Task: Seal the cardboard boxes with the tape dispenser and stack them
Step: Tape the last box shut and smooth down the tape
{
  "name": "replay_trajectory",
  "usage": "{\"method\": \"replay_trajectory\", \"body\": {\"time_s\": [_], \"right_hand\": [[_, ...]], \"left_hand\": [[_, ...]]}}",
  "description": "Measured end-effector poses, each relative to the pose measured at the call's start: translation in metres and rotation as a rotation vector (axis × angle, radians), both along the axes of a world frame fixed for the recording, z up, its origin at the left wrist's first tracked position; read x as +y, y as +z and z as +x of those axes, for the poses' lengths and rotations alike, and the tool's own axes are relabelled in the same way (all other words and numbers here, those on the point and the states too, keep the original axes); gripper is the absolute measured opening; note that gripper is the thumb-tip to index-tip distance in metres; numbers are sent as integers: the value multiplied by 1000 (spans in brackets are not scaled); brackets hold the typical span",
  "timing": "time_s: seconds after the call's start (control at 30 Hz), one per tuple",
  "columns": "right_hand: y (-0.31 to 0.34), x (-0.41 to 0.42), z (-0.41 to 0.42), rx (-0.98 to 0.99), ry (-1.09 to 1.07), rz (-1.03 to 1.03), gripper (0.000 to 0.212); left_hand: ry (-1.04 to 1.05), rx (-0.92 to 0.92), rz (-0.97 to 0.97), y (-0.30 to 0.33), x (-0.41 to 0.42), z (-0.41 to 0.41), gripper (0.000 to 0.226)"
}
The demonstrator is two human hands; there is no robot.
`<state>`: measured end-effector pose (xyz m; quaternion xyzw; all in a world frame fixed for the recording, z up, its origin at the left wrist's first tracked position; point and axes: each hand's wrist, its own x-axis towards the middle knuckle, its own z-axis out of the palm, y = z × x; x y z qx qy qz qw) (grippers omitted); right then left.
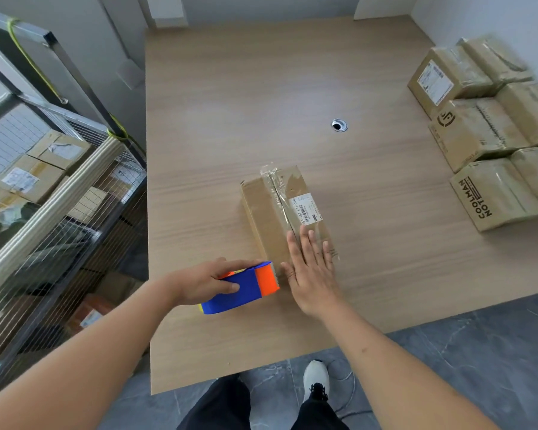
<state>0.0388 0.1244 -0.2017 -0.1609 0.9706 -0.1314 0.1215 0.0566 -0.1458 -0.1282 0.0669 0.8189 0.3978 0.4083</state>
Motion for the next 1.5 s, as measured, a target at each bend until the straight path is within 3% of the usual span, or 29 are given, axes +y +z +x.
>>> {"method": "replay_trajectory", "body": {"time_s": [0.33,0.7,0.87,1.1,1.23,1.3,1.5], "right_hand": [[9,-6,-7,-128,4,85,65],[13,-8,-10,-140,3,130,68],[19,-10,-11,-156,10,154,70],[28,-14,-14,-187,-8,128,72],[39,-33,-14,-157,-91,168,100],[45,-45,-14,-130,-88,223,98],[53,-23,-20,-174,288,236,85]], "left_hand": [[6,-48,-133,-9,-19,10,57],[28,-139,-126,-7,0,3,49],[103,-114,-247,-18,-1,9,45],[205,-117,-91,-10,-24,30,42],[235,-50,-8,6,-36,30,48],[269,-12,26,17,-39,29,48],[336,100,110,40,-50,22,53]]}}
